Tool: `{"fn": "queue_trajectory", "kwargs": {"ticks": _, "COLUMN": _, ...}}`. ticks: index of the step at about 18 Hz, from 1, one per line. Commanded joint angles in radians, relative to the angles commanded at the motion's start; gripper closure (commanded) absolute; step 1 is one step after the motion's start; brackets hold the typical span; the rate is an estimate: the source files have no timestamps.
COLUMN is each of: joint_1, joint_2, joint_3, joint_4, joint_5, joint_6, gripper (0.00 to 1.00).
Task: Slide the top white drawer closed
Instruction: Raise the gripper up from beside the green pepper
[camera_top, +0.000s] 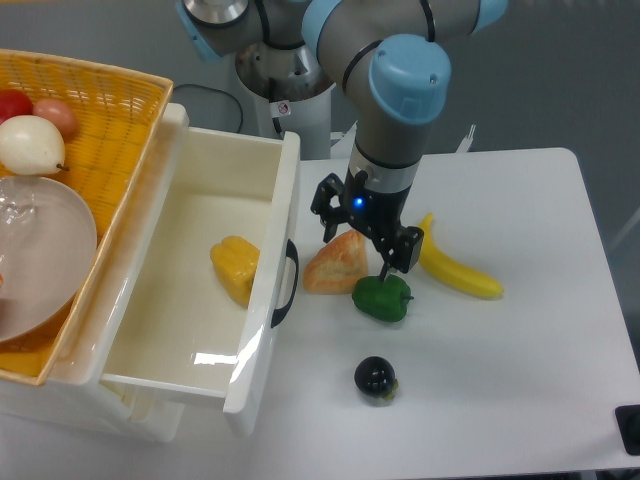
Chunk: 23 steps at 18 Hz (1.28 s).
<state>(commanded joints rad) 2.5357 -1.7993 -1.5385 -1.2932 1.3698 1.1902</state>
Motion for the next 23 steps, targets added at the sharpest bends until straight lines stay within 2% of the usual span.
{"fn": "queue_trajectory", "kwargs": {"ticks": 5, "joint_1": 0.005, "joint_2": 0.0, "joint_3": -0.015, "joint_4": 0.005, "joint_5": 0.009, "joint_6": 0.068, "gripper": 0.0}}
{"fn": "queue_trajectory", "kwargs": {"ticks": 8, "joint_1": 0.008, "joint_2": -0.012, "joint_3": -0.031, "joint_4": 0.005, "joint_5": 0.011, "joint_6": 0.057, "gripper": 0.0}}
{"fn": "queue_trajectory", "kwargs": {"ticks": 11, "joint_1": 0.011, "joint_2": -0.005, "joint_3": -0.071, "joint_4": 0.011, "joint_5": 0.008, "joint_6": 0.068, "gripper": 0.0}}
{"fn": "queue_trajectory", "kwargs": {"ticks": 17, "joint_1": 0.018, "joint_2": -0.008, "joint_3": -0.06, "joint_4": 0.008, "joint_5": 0.011, "joint_6": 0.054, "gripper": 0.0}}
{"fn": "queue_trajectory", "kwargs": {"ticks": 23, "joint_1": 0.028, "joint_2": -0.002, "joint_3": -0.058, "joint_4": 0.02, "joint_5": 0.081, "joint_6": 0.013, "gripper": 0.0}}
